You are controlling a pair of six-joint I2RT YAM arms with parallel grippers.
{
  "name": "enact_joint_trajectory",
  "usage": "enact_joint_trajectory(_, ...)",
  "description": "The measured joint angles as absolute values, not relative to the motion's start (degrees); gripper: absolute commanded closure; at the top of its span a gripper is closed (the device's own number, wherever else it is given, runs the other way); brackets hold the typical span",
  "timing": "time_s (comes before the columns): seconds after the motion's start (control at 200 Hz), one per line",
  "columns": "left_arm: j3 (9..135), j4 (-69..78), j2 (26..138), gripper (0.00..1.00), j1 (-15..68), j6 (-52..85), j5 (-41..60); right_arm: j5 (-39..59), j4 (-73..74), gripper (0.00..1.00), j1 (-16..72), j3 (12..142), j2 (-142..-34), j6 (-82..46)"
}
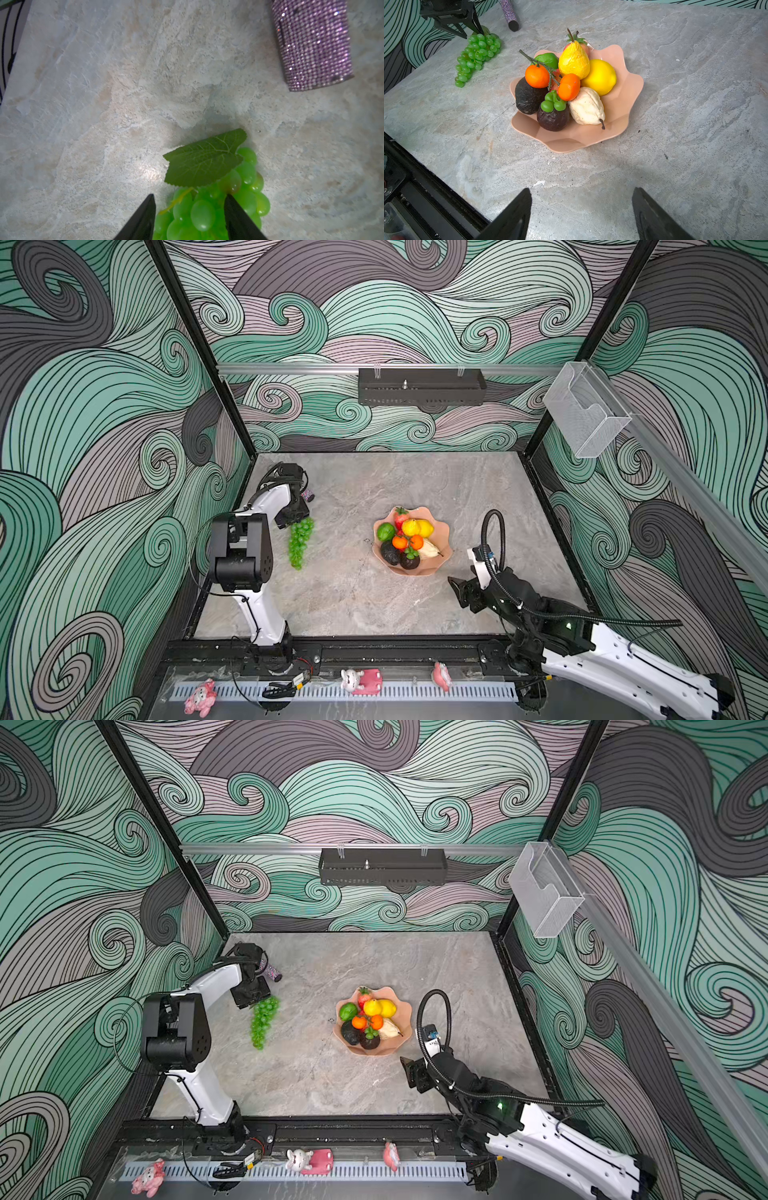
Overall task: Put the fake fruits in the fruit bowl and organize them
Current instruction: 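Lower the left gripper onto the green grapes stem and grasp it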
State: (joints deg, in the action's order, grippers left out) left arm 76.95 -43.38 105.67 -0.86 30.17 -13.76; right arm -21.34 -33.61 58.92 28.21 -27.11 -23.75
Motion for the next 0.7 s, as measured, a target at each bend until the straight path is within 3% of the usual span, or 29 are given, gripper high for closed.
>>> enact_joint_trajectory(0.195,77.9,-43.4,106.4,0.46,-1.8,30.0,-13.5,-21.3,-33.6,0.22,58.9,28.2,-28.6,-23.4)
enact_joint_trajectory(0.3,77.9,-43.5,107.5,0.36,-2.2,29.9,-13.1,-21.3,-33.5,0.22,58.8,28.2,-29.3,-23.1)
enact_joint_trajectory(0.385,77.9,-43.5,107.8,0.35,-2.4,30.0,-12.8,-21.4,-33.4,0.22,58.7,28.2,-29.4,-23.0)
enact_joint_trajectory(0.701,77.9,-41.9,108.3,0.51,-2.7,29.5,-7.6,-21.2,-33.2,0.22,58.2,28.2,-29.9,-22.9)
